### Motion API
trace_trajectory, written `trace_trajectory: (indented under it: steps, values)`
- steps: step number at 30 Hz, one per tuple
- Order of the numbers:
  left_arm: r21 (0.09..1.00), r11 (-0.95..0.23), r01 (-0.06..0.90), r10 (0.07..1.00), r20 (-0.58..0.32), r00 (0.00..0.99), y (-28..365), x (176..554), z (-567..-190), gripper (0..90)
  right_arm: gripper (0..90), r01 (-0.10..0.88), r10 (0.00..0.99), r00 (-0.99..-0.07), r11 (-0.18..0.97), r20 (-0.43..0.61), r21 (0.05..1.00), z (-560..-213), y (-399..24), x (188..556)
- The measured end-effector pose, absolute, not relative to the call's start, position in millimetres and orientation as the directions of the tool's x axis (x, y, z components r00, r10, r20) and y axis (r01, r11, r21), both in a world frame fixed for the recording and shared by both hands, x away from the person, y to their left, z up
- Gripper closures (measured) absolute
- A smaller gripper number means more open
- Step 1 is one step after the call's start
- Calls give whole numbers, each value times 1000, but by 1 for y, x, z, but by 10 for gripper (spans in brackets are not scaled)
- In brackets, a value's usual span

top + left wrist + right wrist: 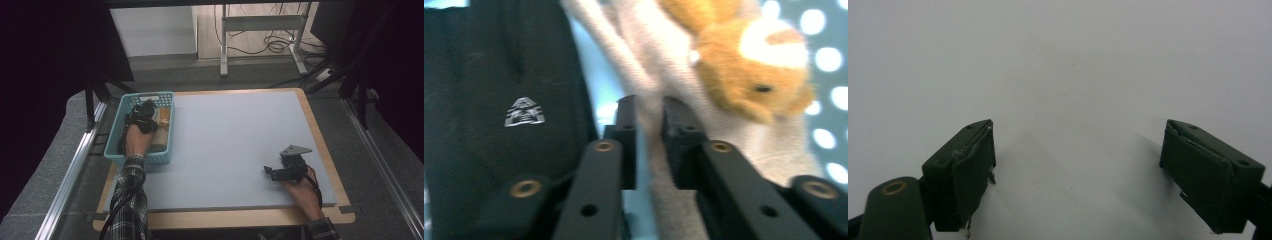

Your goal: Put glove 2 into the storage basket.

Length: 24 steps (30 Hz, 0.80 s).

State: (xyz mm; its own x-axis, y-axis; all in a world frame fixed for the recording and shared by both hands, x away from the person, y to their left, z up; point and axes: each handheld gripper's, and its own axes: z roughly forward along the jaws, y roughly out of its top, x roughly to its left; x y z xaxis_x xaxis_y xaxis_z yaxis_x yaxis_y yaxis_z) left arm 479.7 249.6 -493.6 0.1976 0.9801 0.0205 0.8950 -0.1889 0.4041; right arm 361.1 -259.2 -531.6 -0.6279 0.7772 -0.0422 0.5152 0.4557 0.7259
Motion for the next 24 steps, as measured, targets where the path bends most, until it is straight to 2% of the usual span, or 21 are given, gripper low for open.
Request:
trace_trajectory:
  steps: [4,10,15,24]
  values:
    - [448,-169,878,984,27,176,260,476,-492,585,143,515,777,-628,456,-43,726,-532,-259,361]
    - [507,-159,847,986,33,166,269,469,-483,434,142,514,777,-628,455,-43,727,-532,-259,361]
    - [537,-153,829,986,24,166,274,464,-476,347,143,514,778,-627,455,-43,727,-532,-259,361]
    - [605,-98,790,987,-44,157,289,450,-470,180,142,514,778,-627,456,-44,727,-532,-259,361]
